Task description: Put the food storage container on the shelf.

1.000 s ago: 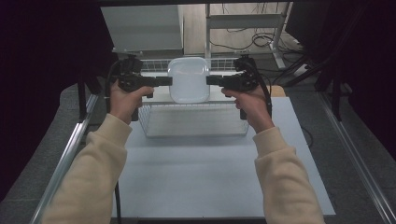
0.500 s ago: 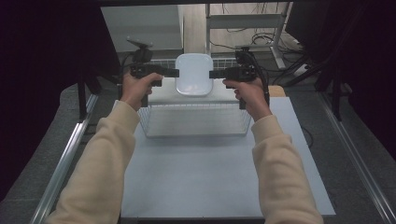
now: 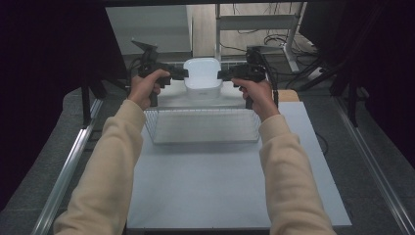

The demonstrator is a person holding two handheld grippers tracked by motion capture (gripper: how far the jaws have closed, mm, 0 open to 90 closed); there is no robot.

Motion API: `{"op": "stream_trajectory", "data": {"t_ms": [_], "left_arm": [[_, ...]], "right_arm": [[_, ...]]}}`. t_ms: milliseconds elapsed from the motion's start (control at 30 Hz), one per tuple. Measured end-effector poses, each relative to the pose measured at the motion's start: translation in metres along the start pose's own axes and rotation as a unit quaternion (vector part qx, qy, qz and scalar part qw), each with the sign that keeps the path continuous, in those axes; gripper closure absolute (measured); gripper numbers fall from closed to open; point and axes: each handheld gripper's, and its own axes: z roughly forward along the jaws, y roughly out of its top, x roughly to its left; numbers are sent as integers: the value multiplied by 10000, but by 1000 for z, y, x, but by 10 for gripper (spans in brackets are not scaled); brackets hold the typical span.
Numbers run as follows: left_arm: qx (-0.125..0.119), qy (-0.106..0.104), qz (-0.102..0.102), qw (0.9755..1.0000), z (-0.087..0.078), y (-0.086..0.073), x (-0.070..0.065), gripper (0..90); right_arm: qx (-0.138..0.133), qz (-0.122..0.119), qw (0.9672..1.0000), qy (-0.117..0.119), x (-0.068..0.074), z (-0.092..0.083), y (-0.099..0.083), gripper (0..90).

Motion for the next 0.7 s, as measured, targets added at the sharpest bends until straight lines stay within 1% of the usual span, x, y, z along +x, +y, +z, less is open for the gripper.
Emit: {"op": "stream_trajectory", "data": {"t_ms": [133, 200, 233, 267, 300, 333, 367, 400, 433, 467, 500, 533, 567, 600, 667, 700], "left_arm": [[-17, -53, -27, 10000, 4, -1, 4, 654], [-32, -41, 29, 10000, 5, -1, 4, 643], [-39, -17, 53, 10000, 5, -1, 3, 630], [-58, 22, 99, 9999, 5, -1, 2, 630], [-122, 86, 187, 9997, 5, -2, 0, 613], [-183, 100, 218, 9995, 4, -2, 0, 567], [-255, 151, 216, 9993, 3, -2, -2, 511], [-344, 210, 284, 9988, -2, -2, -4, 450], [-403, 225, 360, 9983, -5, -3, -6, 415], [-457, 285, 481, 9974, -9, -4, -10, 400], [-501, 364, 612, 9962, -15, -7, -13, 378], [-552, 412, 706, 9951, -20, -10, -17, 363], [-640, 600, 910, 9920, -31, -18, -25, 350], [-640, 600, 910, 9920, -31, -18, -25, 338], [-683, 904, 1264, 9855, -41, -31, -34, 334], [-632, 1059, 1458, 9816, -45, -38, -38, 334]], "right_arm": [[-18, -19, 10000, -5, -2, 1, 0, 688], [-23, -12, 10000, 29, -3, 1, 0, 683], [-21, -56, 10000, 41, -4, 1, -1, 664], [-21, -56, 10000, 41, -4, 1, -1, 664], [-41, -113, 9999, 35, -3, 1, -1, 619], [-70, -199, 9998, -5, -2, 0, -2, 554], [-113, -234, 9997, -25, -1, -1, -2, 511], [-212, -298, 9993, -31, 0, -3, -3, 476], [-311, -406, 9987, -21, 3, -7, -3, 436], [-363, -477, 9982, -12, 5, -10, -4, 415], [-496, -745, 9960, 27, 11, -21, -7, 384], [-553, -925, 9942, 52, 13, -27, -10, 370], [-591, -1089, 9923, 72, 15, -33, -13, 360], [-591, -1089, 9923, 72, 15, -33, -13, 360], [-645, -1407, 9879, 53, 19, -45, -21, 348], [-646, -1537, 9860, 34, 20, -51, -25, 344]]}}
